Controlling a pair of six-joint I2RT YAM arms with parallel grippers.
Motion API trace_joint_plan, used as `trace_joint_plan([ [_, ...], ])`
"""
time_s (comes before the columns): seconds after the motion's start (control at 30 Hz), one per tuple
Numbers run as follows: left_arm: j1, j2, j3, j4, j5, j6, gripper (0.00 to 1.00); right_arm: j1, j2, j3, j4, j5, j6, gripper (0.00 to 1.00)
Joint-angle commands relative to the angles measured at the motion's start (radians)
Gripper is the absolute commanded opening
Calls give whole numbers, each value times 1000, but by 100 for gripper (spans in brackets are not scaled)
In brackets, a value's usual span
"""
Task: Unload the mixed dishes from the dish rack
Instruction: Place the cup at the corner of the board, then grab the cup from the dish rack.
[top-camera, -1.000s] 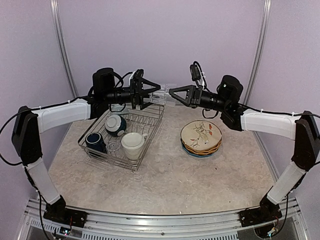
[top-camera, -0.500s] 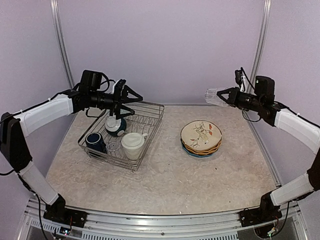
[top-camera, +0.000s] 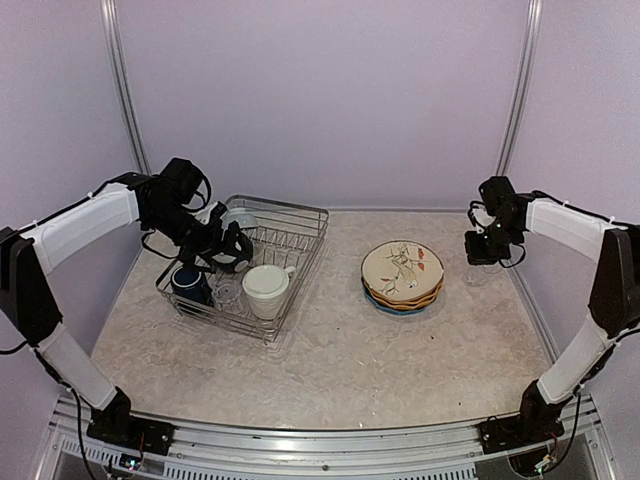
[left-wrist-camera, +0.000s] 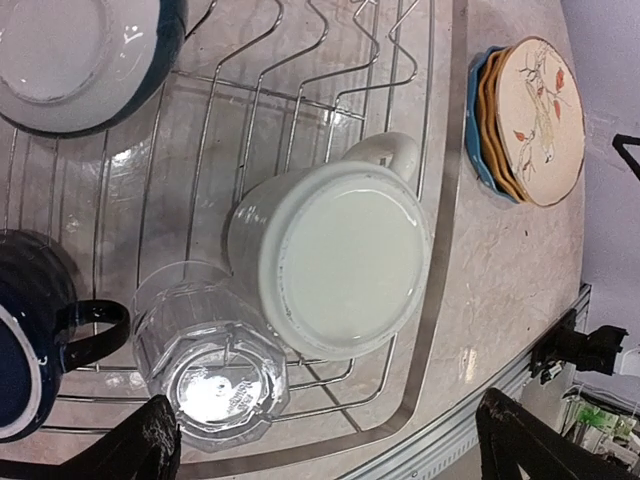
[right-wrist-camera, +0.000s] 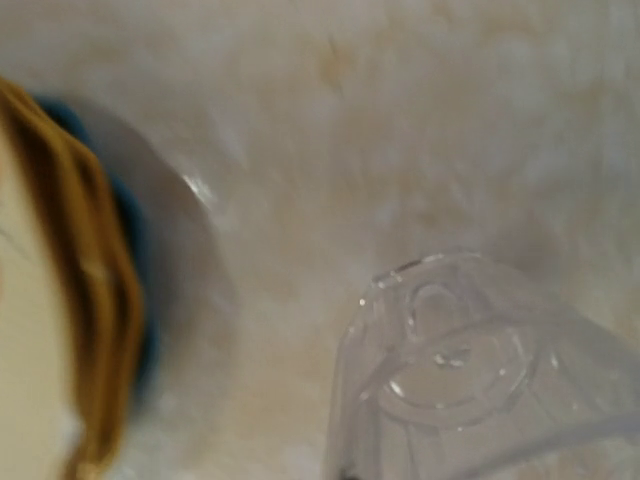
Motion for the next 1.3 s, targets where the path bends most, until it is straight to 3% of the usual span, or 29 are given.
trace_joint_plan([
  [0.0,-4,0,34,-130,-86,63,99,-27,52,20,-67,41,-41,0],
  [0.3,-84,54,50,-155,-123,70,99,-58,118,0,2,6,-51,2],
  [0.53,-94,101,49,-171,-276,69,99,-58,118,-3,4,11,-61,23],
  [0.77,-111,129,43,-178,-274,73,98,-59,55,3,-9,-1,-64,58],
  [0.9,-116,148,31,-190,-280,74,95,-56,-3,23,-20,-7,-75,70],
  [1.27,-123,222,55,-193,-329,84,77,-40,-178,69,-11,-26,-85,75],
])
